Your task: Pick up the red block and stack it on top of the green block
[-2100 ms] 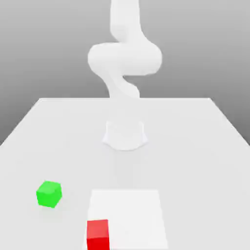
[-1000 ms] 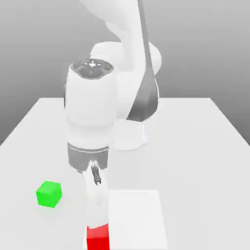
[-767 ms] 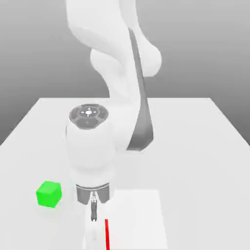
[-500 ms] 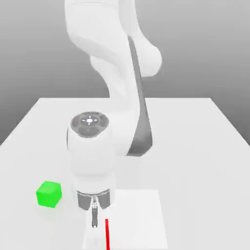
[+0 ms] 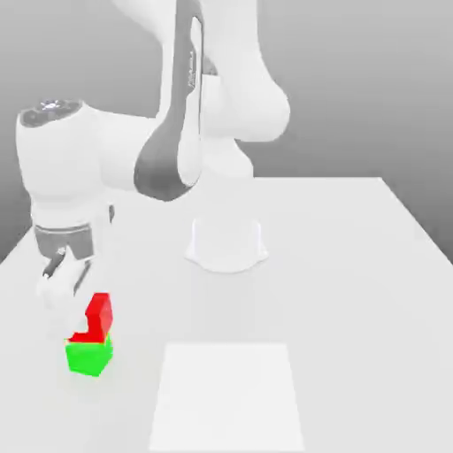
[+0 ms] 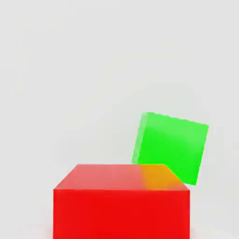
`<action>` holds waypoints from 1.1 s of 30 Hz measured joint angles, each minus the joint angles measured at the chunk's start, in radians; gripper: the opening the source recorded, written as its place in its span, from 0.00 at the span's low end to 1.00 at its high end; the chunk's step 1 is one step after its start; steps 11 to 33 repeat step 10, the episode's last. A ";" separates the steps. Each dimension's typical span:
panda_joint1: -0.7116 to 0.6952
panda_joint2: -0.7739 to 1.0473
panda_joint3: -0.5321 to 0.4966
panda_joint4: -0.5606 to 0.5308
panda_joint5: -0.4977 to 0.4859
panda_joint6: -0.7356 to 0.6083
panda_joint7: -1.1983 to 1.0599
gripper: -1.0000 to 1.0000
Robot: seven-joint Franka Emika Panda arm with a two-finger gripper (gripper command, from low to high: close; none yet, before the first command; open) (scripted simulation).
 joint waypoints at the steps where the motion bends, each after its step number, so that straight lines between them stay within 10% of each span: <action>1: -0.006 0.005 -0.004 -0.010 0.001 0.017 -0.010 0.00; 6: -0.008 0.147 -0.014 -0.013 -0.037 0.164 0.009 0.00; 7: -0.005 0.178 -0.017 -0.012 -0.045 0.193 0.014 1.00; 33: -0.005 0.178 -0.017 -0.012 -0.045 0.194 0.014 1.00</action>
